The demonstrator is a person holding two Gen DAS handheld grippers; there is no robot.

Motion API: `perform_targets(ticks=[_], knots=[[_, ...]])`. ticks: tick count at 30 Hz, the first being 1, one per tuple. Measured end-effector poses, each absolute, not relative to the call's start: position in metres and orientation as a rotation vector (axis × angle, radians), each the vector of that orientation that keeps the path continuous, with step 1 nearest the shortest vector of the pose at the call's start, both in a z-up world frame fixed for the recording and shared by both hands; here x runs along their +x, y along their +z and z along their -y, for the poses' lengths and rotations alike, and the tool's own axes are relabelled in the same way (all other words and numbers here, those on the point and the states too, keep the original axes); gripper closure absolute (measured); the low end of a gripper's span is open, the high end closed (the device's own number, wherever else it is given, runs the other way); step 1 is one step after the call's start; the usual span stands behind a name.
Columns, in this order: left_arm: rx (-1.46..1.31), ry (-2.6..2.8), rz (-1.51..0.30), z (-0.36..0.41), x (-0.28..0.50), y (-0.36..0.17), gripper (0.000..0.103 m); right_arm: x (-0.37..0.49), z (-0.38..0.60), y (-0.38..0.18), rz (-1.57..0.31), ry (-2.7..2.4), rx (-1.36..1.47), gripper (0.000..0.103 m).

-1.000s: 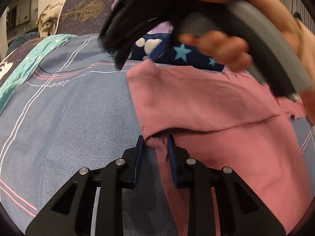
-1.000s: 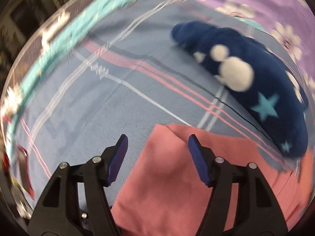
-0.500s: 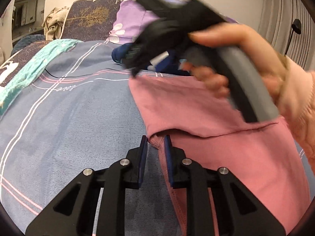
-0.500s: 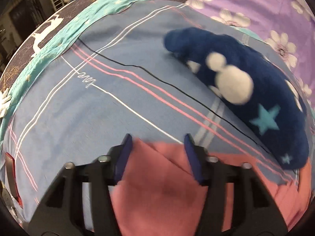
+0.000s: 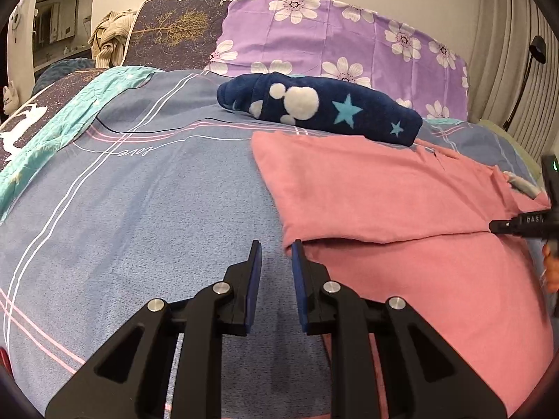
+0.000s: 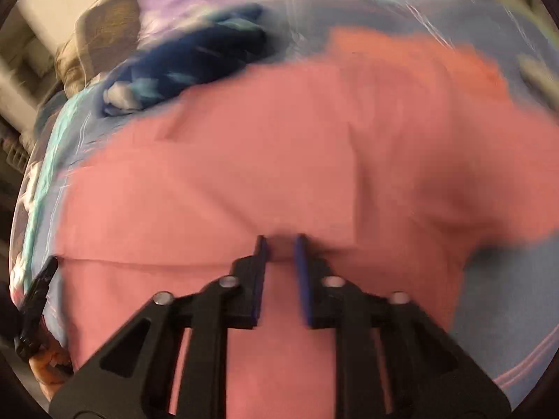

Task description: Fold small clothes

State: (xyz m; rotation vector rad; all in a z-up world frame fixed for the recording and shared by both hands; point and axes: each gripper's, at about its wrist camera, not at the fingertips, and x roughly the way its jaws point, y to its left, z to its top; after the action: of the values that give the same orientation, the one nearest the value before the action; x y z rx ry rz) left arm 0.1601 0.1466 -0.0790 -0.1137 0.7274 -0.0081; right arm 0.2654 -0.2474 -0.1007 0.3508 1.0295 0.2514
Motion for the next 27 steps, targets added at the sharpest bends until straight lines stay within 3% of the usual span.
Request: perform_targets(ticks=[4, 10, 12, 13, 16, 20, 23, 27], knots=[[-0.093, 0.050, -0.696, -0.150, 0.153, -0.066, 0.084, 0.259, 0.261, -0.110, -0.985, 0.283, 0.463, 0.098], [-0.099, -0.111, -0.686, -0.116, 0.163, -0.020, 0.083, 0.250, 0.238, -0.092, -0.957, 0.236, 0.254, 0.097], [-0.106, -0.169, -0.702, -0.093, 0.181, -0.013, 0.075, 0.239, 0.250, -0.078, -0.903, 0.203, 0.276, 0.089], [-0.102, -0.181, -0.706, -0.080, 0.193, -0.013, 0.072, 0.230, 0.265, -0.066, -0.855, 0.186, 0.297, 0.084], [-0.088, -0.193, -0.726, -0.054, 0.217, -0.026, 0.066, 0.212, 0.317, -0.044, -0.766, 0.092, 0.337, 0.082], [-0.025, -0.154, -0.878, -0.026, 0.247, -0.088, 0.057, 0.186, 0.433, -0.028, -0.706, -0.148, 0.446, 0.080], [-0.017, -0.154, -0.857, -0.025, 0.244, -0.089, 0.050, 0.164, 0.509, -0.037, -0.707, -0.255, 0.622, 0.079], [-0.021, -0.159, -0.863, -0.026, 0.243, -0.092, 0.048, 0.162, 0.553, -0.067, -0.738, -0.245, 0.803, 0.067]])
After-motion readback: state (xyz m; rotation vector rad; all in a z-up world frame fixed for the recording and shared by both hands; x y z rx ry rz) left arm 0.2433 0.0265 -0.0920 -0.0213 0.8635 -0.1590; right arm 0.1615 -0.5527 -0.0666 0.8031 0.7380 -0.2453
